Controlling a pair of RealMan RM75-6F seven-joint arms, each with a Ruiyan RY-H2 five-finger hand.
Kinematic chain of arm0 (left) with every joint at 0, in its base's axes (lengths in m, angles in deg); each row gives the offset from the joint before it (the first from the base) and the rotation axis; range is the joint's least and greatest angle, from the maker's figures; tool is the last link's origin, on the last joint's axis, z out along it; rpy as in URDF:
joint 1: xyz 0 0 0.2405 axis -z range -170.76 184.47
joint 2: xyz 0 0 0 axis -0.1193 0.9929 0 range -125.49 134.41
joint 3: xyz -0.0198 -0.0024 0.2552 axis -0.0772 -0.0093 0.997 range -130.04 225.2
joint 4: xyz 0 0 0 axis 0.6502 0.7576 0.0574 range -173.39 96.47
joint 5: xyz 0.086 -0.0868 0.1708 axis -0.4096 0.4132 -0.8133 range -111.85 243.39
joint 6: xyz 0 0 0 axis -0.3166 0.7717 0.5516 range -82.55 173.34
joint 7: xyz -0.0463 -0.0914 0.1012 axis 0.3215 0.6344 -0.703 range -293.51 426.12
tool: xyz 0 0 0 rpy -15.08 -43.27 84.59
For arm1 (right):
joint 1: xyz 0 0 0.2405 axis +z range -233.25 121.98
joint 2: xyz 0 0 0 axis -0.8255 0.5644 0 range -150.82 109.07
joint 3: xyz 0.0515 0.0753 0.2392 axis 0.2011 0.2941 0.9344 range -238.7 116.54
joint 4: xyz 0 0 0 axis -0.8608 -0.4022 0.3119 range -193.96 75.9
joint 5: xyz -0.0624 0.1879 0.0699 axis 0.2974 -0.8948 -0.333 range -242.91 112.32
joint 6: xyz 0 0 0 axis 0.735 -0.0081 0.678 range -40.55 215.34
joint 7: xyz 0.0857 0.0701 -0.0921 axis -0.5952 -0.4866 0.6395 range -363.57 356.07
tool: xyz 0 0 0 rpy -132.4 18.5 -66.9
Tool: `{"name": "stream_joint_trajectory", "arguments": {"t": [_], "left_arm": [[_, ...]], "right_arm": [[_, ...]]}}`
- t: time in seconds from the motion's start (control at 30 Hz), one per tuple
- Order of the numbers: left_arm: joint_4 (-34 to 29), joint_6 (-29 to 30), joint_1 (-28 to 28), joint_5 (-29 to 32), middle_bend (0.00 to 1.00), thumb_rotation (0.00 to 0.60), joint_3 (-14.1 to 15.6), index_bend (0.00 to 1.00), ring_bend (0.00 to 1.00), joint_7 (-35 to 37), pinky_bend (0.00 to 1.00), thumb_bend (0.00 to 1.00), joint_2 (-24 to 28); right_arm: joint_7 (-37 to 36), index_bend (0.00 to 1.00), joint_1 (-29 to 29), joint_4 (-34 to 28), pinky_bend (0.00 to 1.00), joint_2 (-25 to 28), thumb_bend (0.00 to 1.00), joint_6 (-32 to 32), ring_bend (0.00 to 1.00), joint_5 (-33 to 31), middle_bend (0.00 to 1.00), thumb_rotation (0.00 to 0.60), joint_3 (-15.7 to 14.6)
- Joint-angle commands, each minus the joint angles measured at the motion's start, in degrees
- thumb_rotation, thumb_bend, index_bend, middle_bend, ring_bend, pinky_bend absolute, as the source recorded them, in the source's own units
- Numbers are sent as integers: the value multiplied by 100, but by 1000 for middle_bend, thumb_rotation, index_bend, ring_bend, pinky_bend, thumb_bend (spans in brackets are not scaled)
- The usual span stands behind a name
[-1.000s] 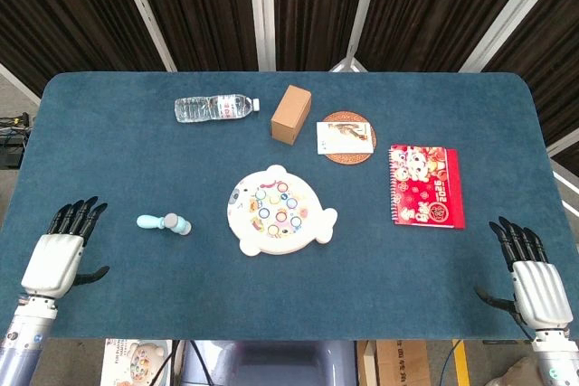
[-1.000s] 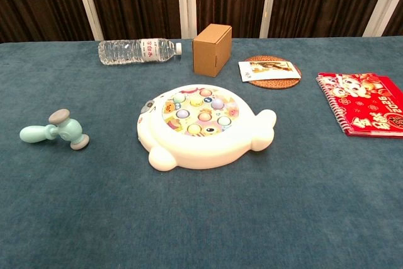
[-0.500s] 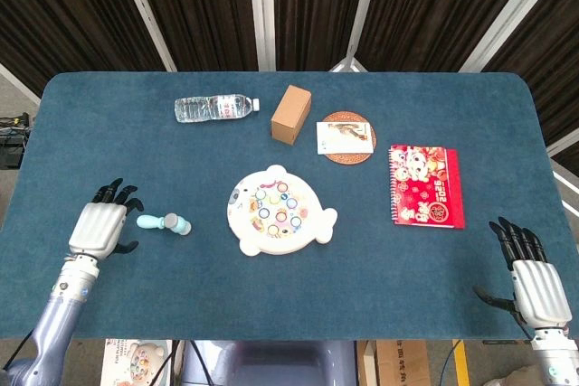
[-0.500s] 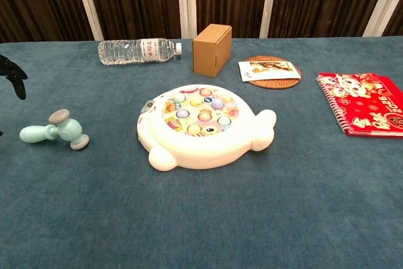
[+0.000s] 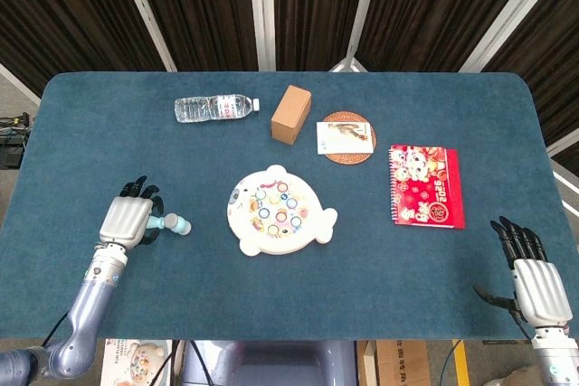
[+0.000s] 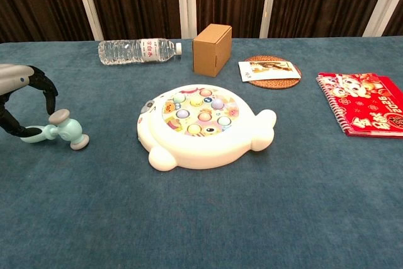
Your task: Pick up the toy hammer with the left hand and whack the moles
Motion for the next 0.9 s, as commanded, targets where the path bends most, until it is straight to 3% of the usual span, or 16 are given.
{"name": "stream_joint_trajectory", "arguments": {"t": [0.03,0.9], "left_arm": [[119,6,71,86,204,600,37,484,19,-23,121,424,-114],[375,111,286,450,210,600,182,491,24,116,121,526,-459]], "right_arm": [[-1,0,0,-3,0,1,161,3,0,-2,0,600,0],[-33,0,3,-43,0,15,162,38,0,-54,0,600,11]]}}
